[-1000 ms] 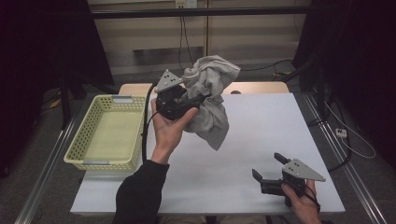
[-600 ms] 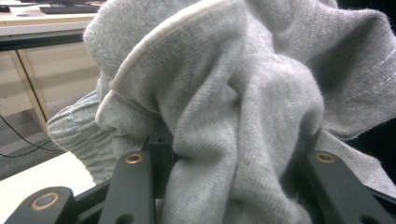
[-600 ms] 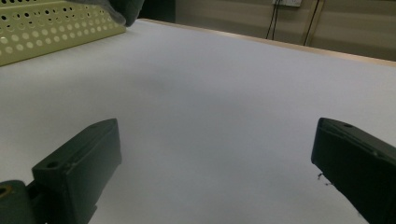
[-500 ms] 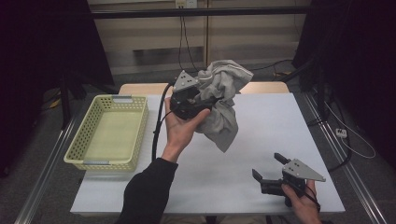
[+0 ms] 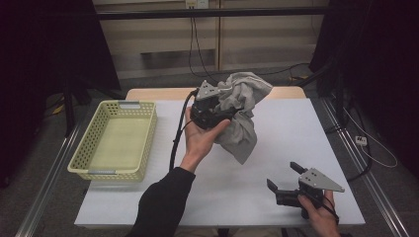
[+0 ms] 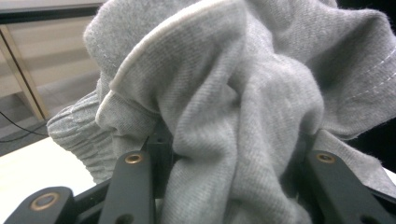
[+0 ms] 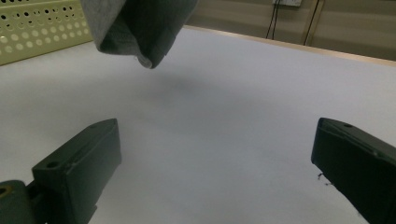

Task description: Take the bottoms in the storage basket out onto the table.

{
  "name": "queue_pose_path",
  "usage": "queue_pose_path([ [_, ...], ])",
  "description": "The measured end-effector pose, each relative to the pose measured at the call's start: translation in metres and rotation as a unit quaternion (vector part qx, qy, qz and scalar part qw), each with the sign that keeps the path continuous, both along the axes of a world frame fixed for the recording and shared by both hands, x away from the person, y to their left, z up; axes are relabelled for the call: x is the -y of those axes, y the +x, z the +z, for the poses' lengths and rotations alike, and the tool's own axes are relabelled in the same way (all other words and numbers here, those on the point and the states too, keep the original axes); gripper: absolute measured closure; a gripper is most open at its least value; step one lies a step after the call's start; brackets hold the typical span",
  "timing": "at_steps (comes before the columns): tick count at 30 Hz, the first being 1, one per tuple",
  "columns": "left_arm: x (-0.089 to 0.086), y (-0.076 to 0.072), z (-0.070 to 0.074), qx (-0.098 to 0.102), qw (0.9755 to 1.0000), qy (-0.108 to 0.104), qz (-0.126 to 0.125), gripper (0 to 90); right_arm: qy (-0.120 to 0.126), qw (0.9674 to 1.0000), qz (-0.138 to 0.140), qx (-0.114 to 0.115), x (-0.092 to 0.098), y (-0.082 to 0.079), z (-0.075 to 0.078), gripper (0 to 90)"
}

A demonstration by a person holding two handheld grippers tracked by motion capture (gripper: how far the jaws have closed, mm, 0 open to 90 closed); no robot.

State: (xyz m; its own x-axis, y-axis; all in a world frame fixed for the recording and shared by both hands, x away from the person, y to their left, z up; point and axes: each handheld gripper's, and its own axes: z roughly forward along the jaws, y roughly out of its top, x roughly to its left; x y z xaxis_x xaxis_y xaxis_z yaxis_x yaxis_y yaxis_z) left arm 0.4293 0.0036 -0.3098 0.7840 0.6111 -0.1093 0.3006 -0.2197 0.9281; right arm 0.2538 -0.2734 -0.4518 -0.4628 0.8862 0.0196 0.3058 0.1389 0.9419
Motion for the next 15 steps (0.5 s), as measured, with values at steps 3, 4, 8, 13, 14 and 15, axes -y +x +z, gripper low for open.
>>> queue_pose_path([
  [3,0.002,0.001,-0.005,-0.006,1.0,0.003,0.001,54.2,0.0,1.0,0.0,-0.001,0.0,0.0,0.0,1.8],
  [4,0.002,0.001,-0.006,-0.005,1.0,0.004,-0.001,54.2,0.0,1.0,0.0,0.0,0.0,0.0,0.0,1.8],
  [8,0.003,0.001,-0.012,-0.008,0.9999,0.007,-0.001,54.2,0.0,1.0,0.0,0.0,0.0,0.0,0.0,1.8],
  [13,0.002,0.003,-0.02,-0.013,0.9997,0.018,0.004,54.1,-0.001,1.0,0.0,0.001,0.0,0.0,0.0,1.8],
  [14,0.002,0.004,-0.021,-0.014,0.9997,0.021,0.006,54.1,-0.001,1.0,0.0,0.001,0.0,0.0,0.0,1.8],
  [15,0.001,0.005,-0.023,-0.015,0.9996,0.024,0.006,54.1,-0.001,1.0,0.0,0.001,0.0,0.0,0.0,1.8],
])
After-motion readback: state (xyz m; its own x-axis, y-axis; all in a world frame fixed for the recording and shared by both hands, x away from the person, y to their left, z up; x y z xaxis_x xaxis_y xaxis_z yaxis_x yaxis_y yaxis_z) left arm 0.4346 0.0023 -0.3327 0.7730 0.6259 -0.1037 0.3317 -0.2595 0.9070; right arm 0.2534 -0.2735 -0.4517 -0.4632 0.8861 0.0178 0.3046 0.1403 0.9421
